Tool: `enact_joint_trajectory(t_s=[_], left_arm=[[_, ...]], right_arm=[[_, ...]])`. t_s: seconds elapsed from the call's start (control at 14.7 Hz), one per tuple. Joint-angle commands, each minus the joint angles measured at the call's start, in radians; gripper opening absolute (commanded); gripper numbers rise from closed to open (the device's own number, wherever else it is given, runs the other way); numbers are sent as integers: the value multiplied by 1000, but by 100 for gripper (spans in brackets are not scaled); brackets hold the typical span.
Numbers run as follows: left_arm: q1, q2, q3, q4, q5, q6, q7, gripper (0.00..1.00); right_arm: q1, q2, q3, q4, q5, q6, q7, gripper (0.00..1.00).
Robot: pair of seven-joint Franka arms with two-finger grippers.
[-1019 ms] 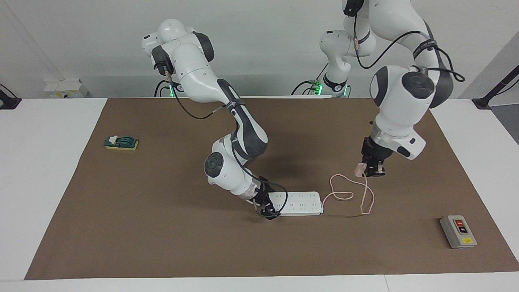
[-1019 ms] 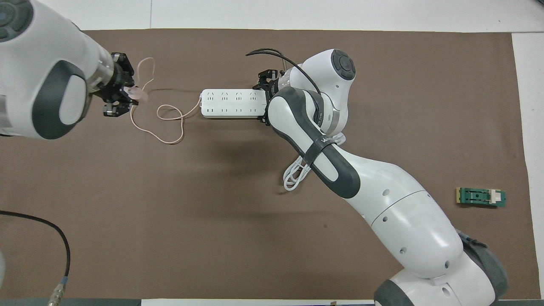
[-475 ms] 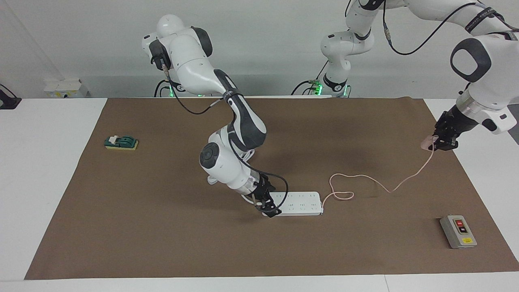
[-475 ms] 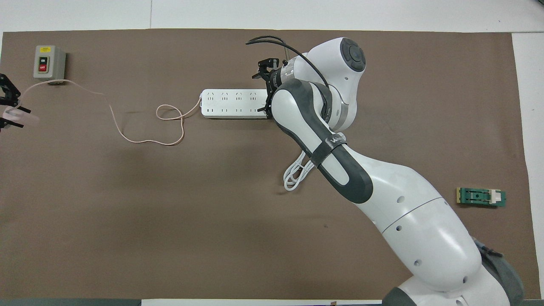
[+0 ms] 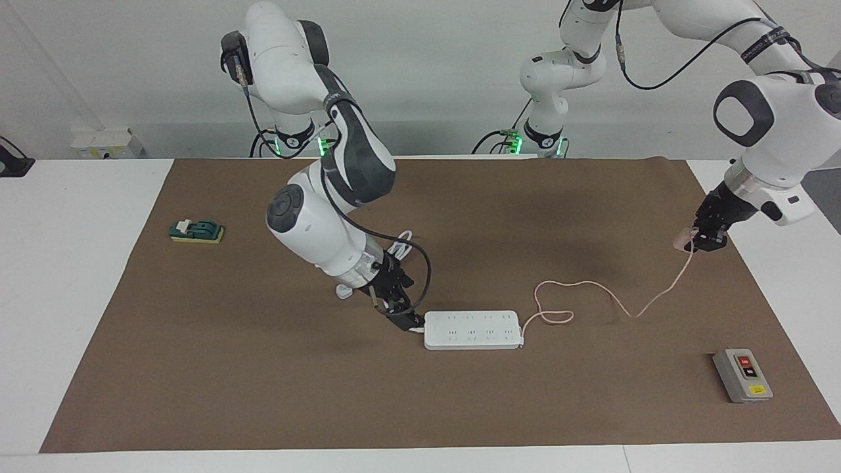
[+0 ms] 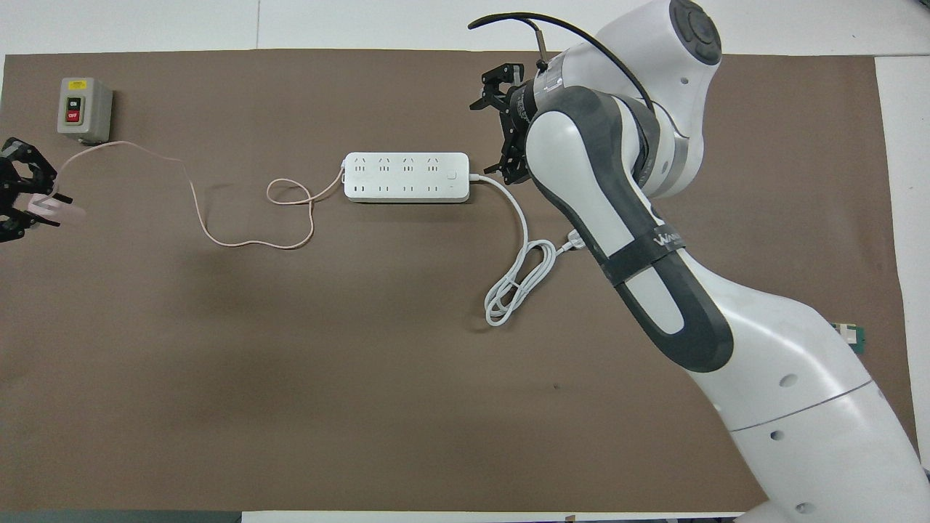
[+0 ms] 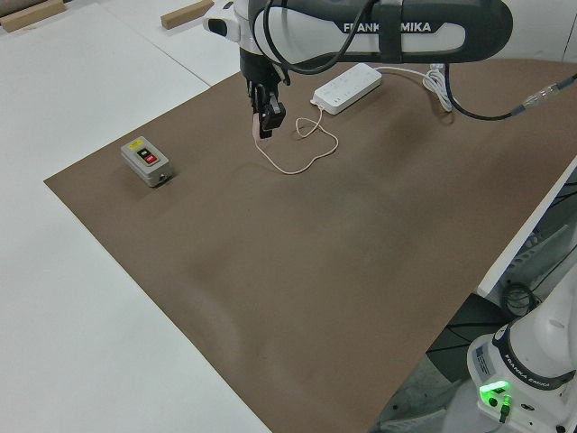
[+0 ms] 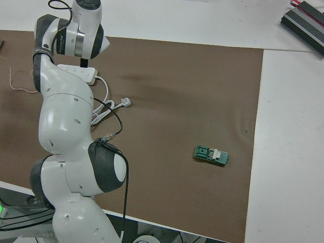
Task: Unplug charger and place it aside
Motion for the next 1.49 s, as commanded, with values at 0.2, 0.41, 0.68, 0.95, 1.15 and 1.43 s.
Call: enact_joint_trajectory(t_s=[0.2, 0.41, 0.68, 0.95, 1.15, 1.43], left_arm=[[-26, -33, 11, 12, 1, -26, 38, 100], [-31, -46, 8, 45, 6, -98, 174, 100], [-55, -115, -7, 47, 1, -227, 422, 100], [-63, -148, -53, 82, 18, -324, 593, 100], [-110, -121, -55, 151, 83, -431, 768, 100], [-123, -124, -56, 153, 72, -438, 825, 100]], right_arm=[[-94, -170, -2, -52, -118, -223, -241, 100], [-145, -219, -2, -52, -197, -323, -446, 100], [-197, -270, -2, -50, -296, -400, -758, 100], [-234, -319, -2, -52, -411, -440, -1034, 100], [-254, -361, -2, -55, -505, -442, -1282, 100], [-300, -491, -1, -182, -534, -428, -1459, 100]])
